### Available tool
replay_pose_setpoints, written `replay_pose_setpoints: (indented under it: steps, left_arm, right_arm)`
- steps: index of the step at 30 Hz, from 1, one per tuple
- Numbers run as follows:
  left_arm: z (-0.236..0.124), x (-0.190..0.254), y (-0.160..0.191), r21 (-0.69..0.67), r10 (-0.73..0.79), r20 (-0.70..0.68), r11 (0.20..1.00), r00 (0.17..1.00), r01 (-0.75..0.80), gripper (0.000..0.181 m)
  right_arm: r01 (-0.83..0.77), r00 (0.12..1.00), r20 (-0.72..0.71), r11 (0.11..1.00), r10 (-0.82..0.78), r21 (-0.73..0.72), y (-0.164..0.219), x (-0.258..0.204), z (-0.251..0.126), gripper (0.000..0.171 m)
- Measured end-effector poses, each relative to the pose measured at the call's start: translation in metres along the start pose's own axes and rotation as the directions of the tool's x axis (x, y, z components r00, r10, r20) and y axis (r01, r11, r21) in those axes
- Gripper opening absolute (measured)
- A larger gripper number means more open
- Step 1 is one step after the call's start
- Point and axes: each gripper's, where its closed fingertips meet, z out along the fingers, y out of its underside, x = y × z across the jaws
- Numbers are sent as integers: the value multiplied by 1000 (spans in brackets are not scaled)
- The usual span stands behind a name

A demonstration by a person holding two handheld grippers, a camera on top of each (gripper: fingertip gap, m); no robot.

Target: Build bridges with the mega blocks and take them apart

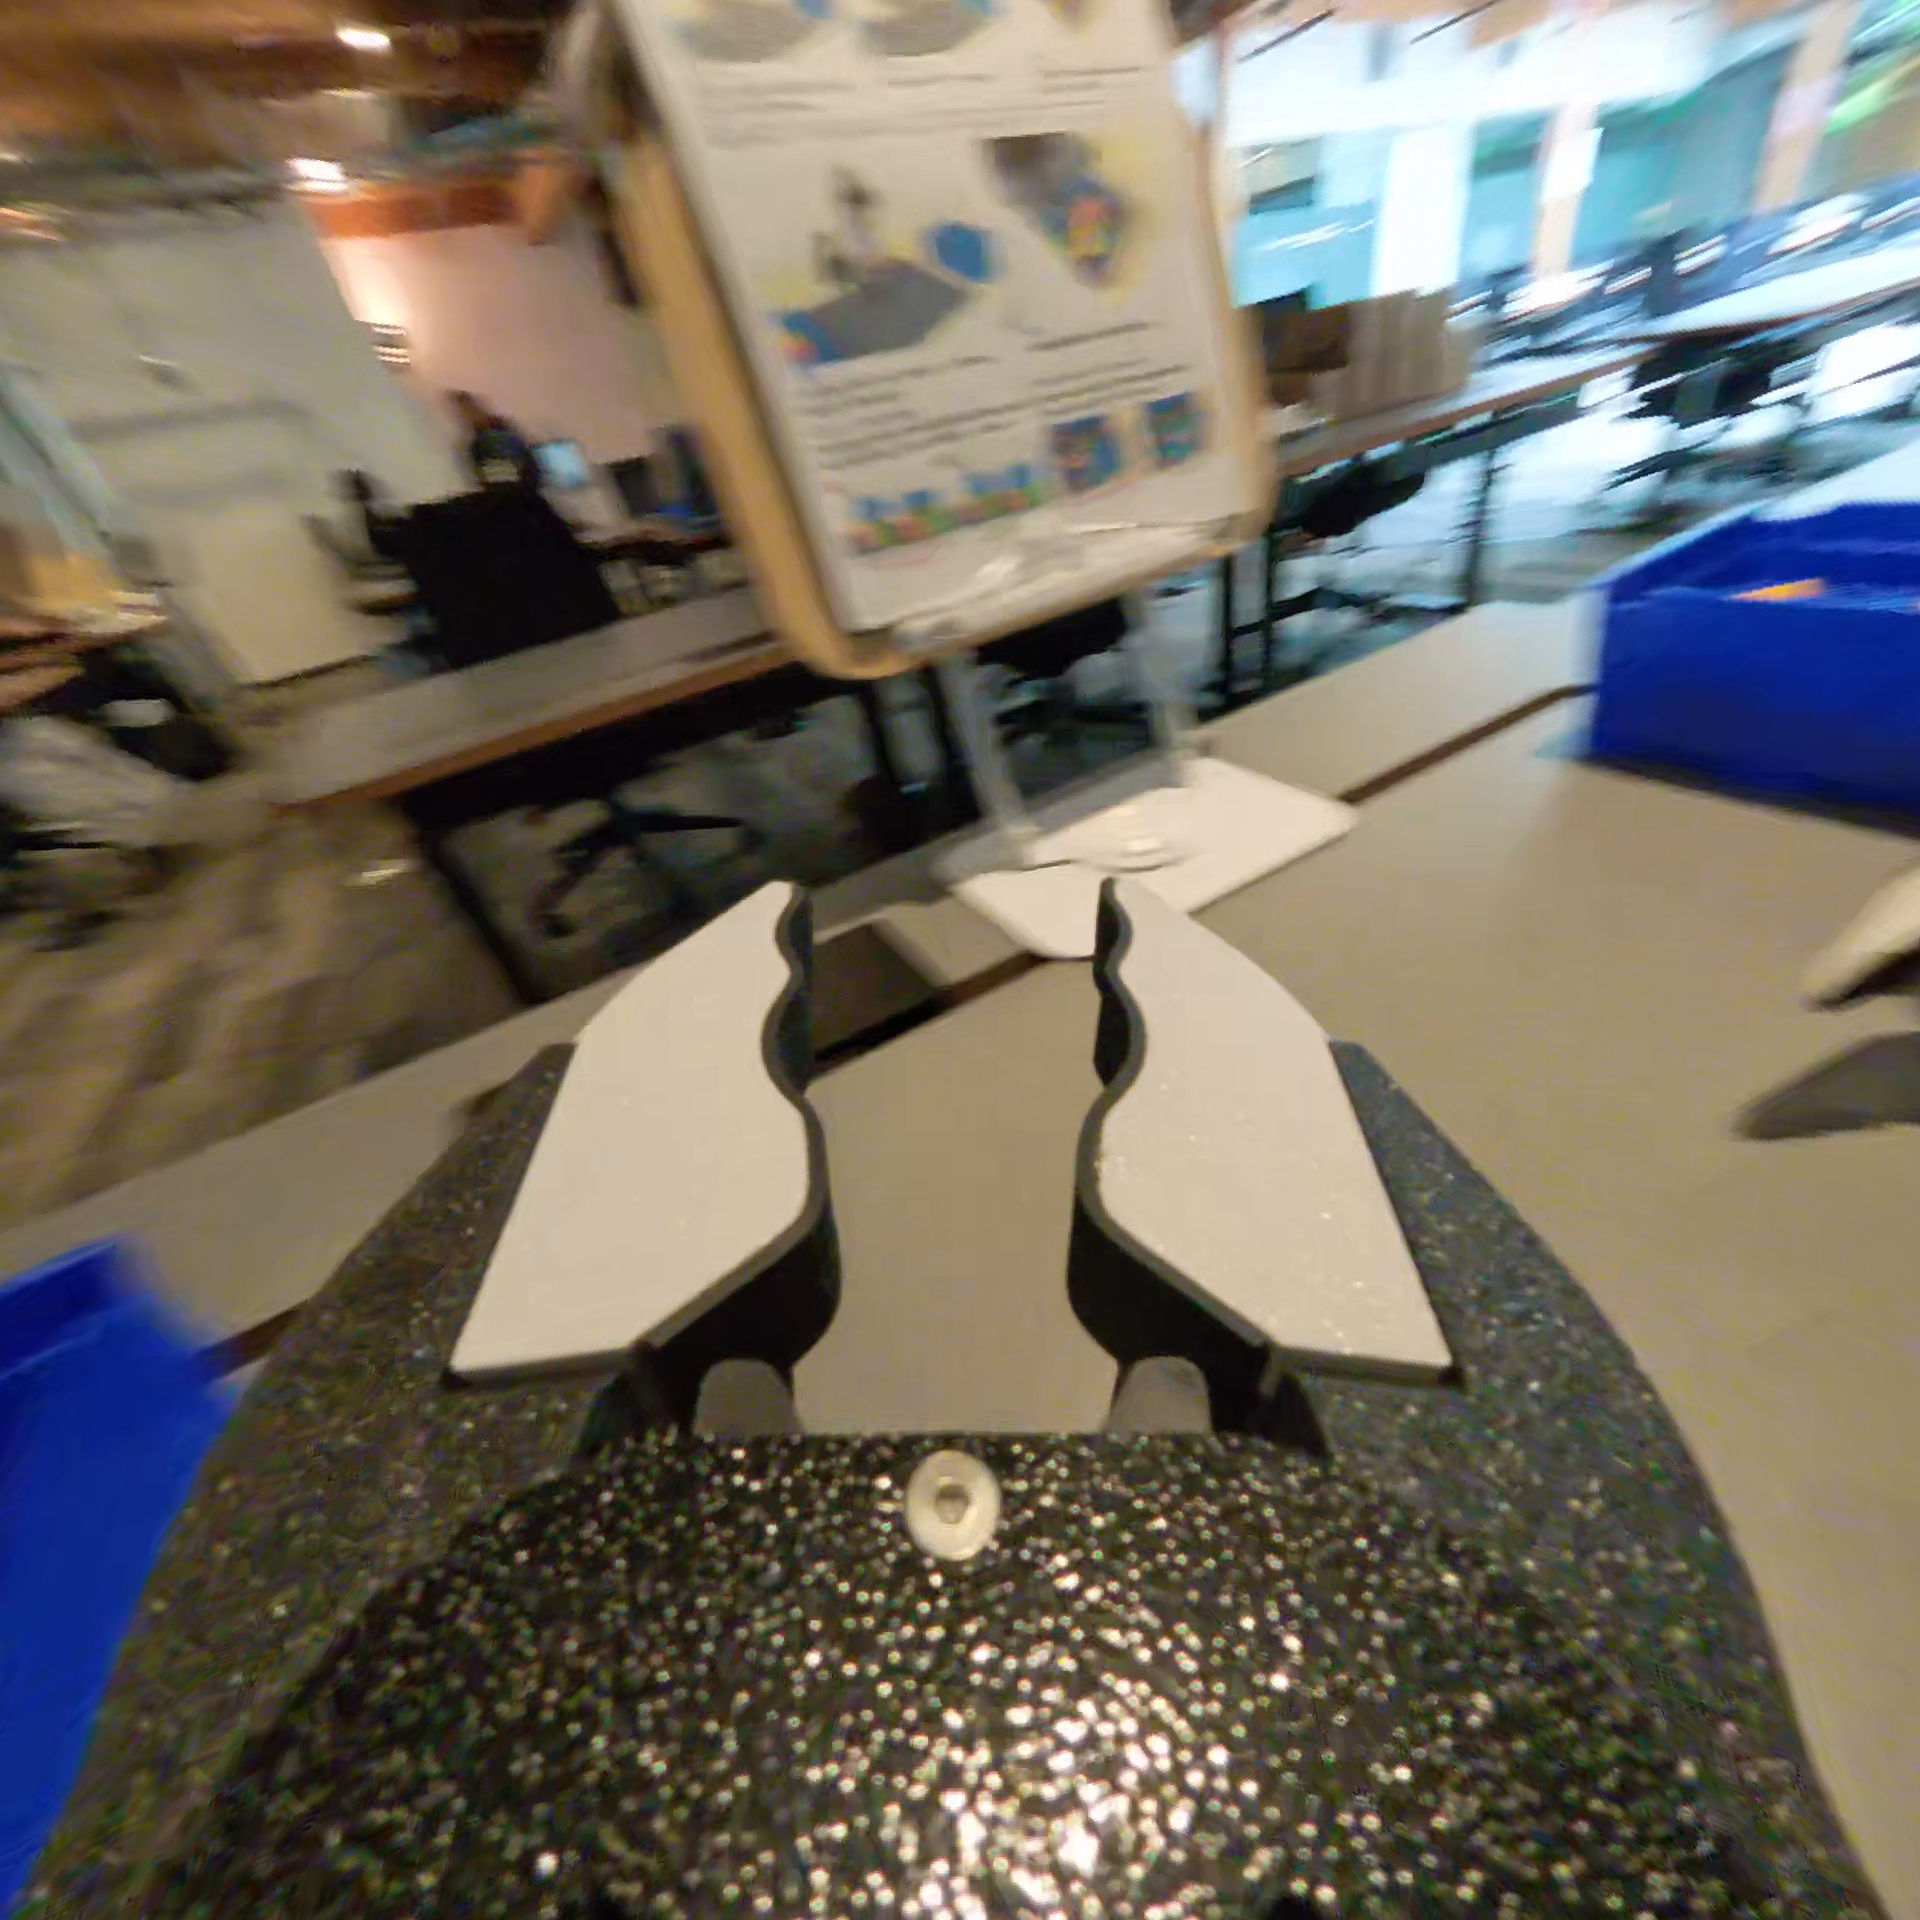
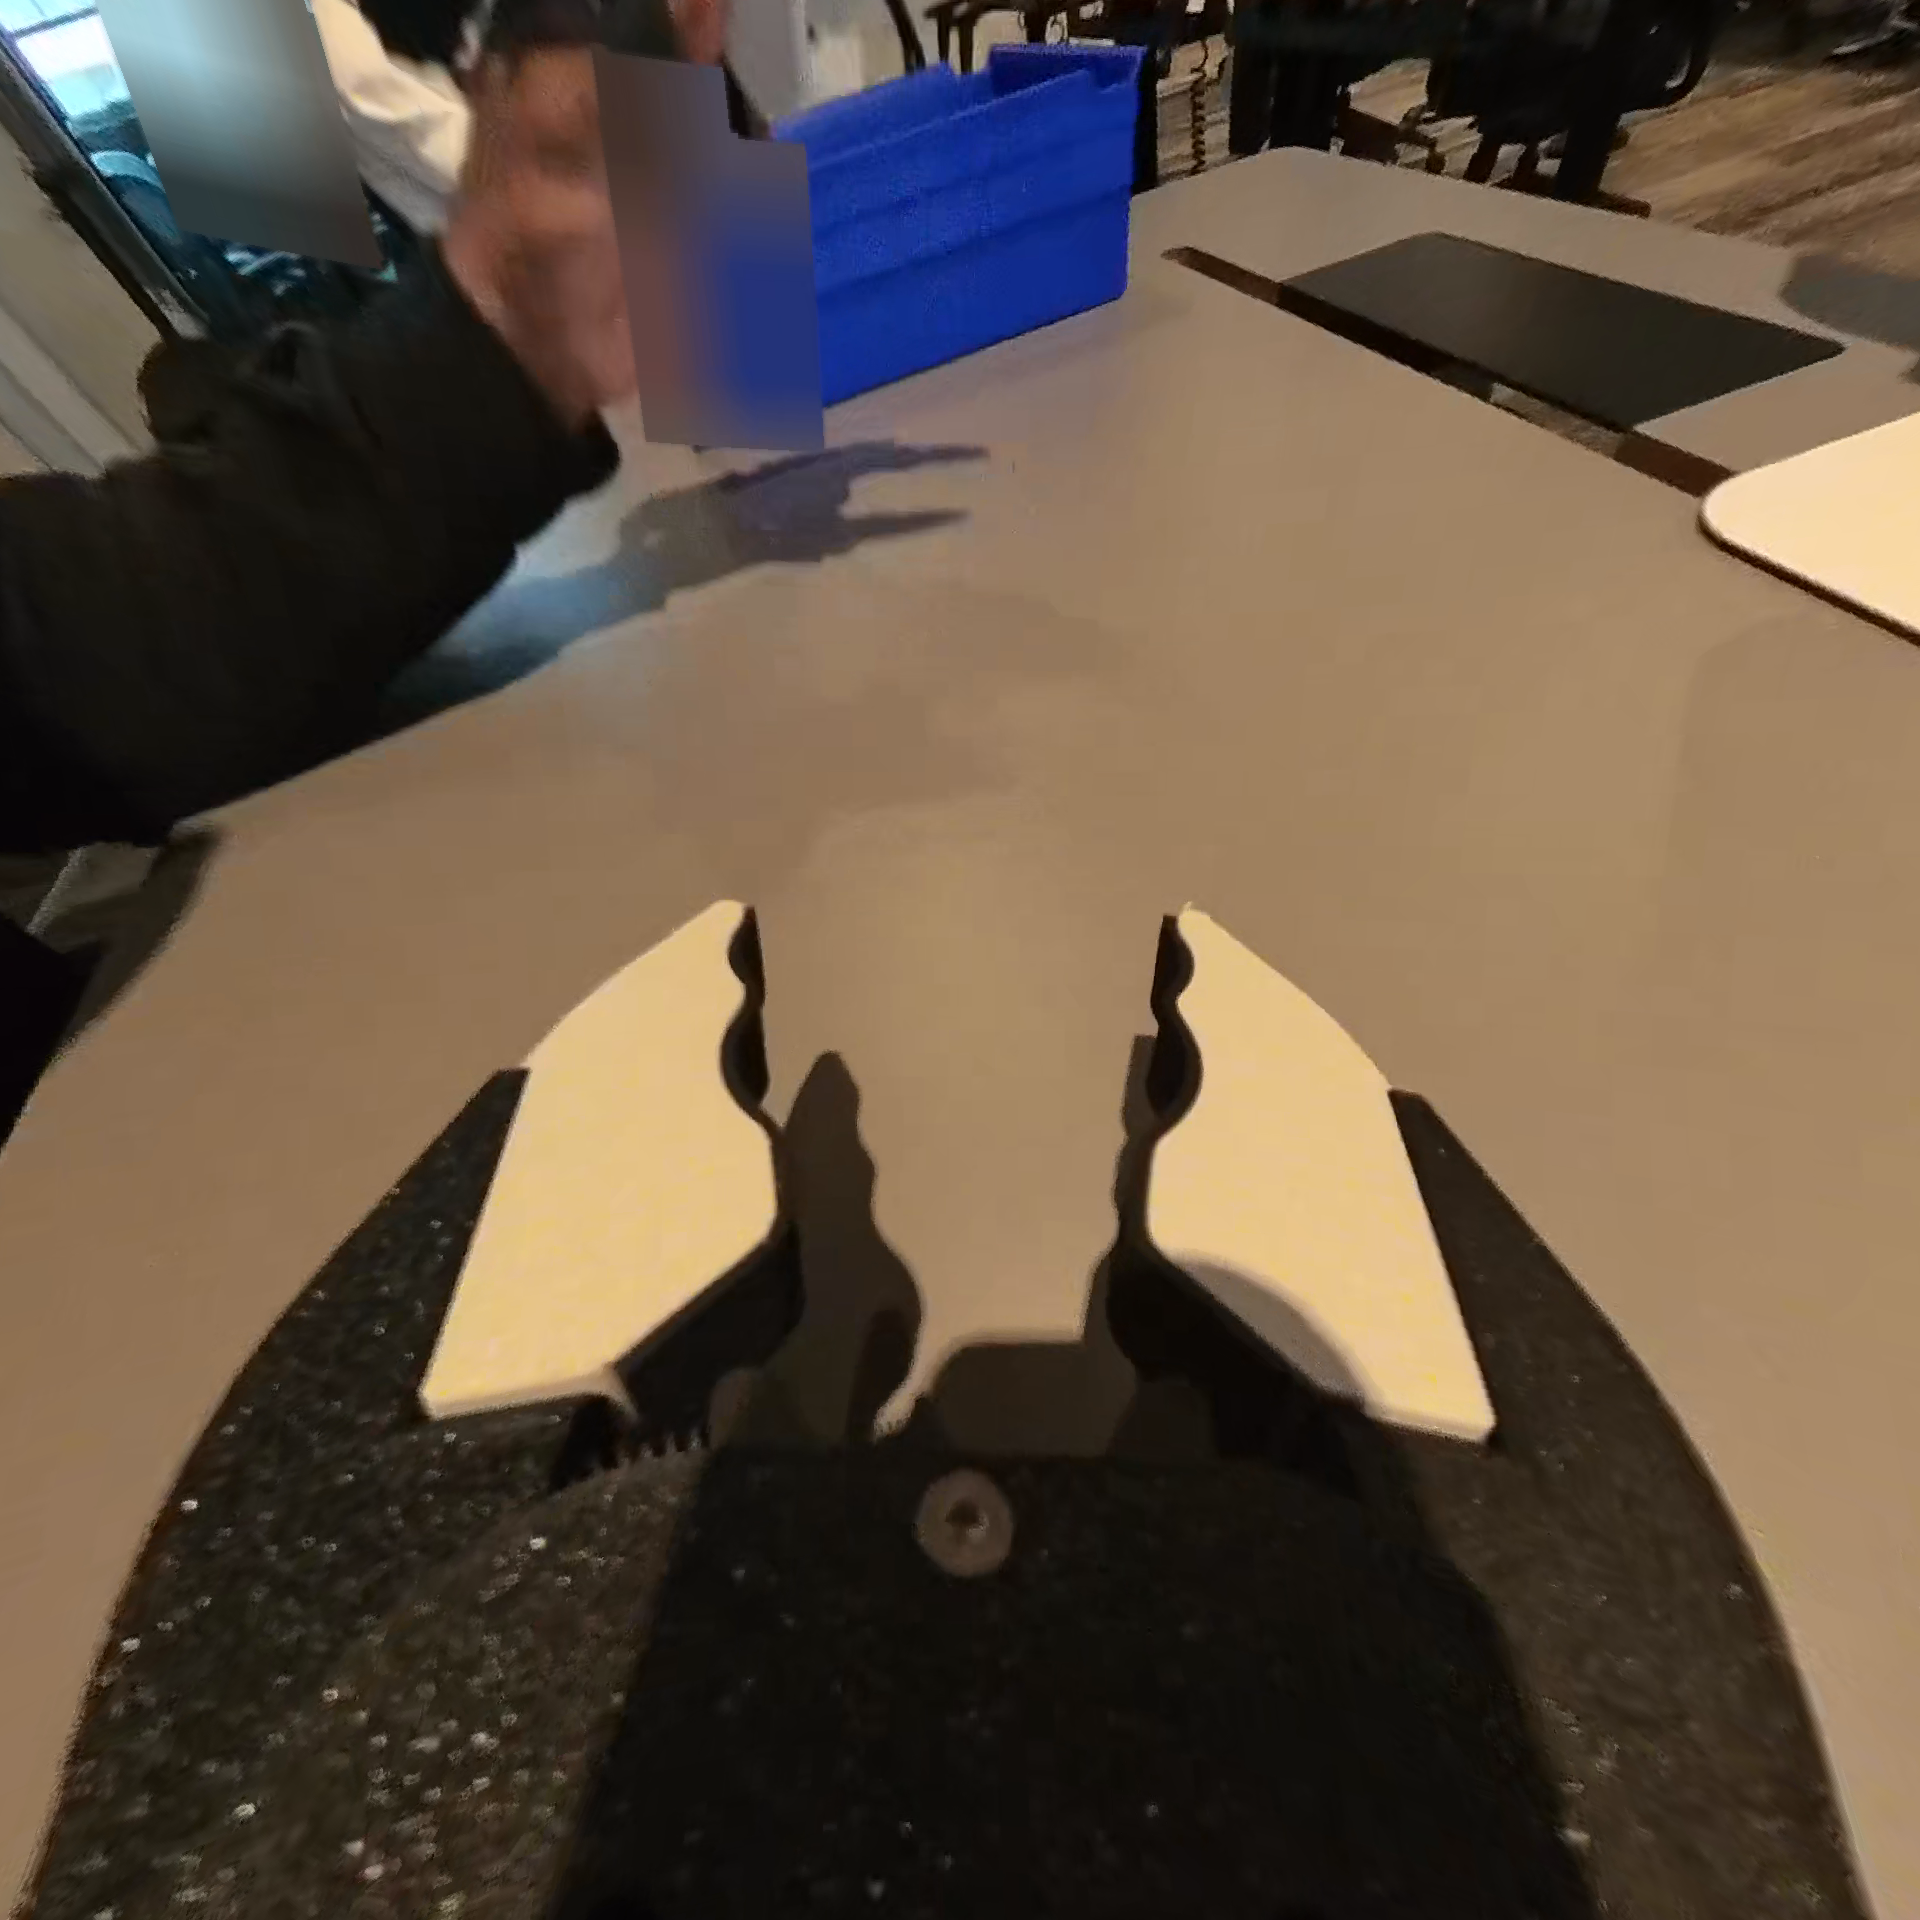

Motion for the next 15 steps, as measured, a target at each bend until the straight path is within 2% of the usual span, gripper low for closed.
replay_pose_setpoints:
  steps: [1,4,8,10,12,15]
  left_arm:
    - [-16,-30,-4,-26,31,85,999,996,-29,50]
    - [-70,-118,2,-142,78,305,989,949,-35,49]
    - [-119,-216,56,-372,40,459,916,888,150,51]
    - [-130,-246,92,-463,-40,479,837,877,291,51]
    - [-129,-262,124,-495,-150,477,769,866,406,50]
    - [-120,-276,151,-488,-231,467,737,854,467,45]
  right_arm:
    - [14,1000,2,1000,-14,-9,1,-2,1,72]
    - [50,999,13,997,-49,-50,6,-6,5,71]
    - [79,997,34,990,-75,-120,15,-10,11,69]
    - [87,996,39,983,-82,-160,20,-10,15,67]
    - [93,996,35,977,-88,-192,24,-10,17,65]
    - [87,996,0,976,-88,-200,24,-6,19,64]
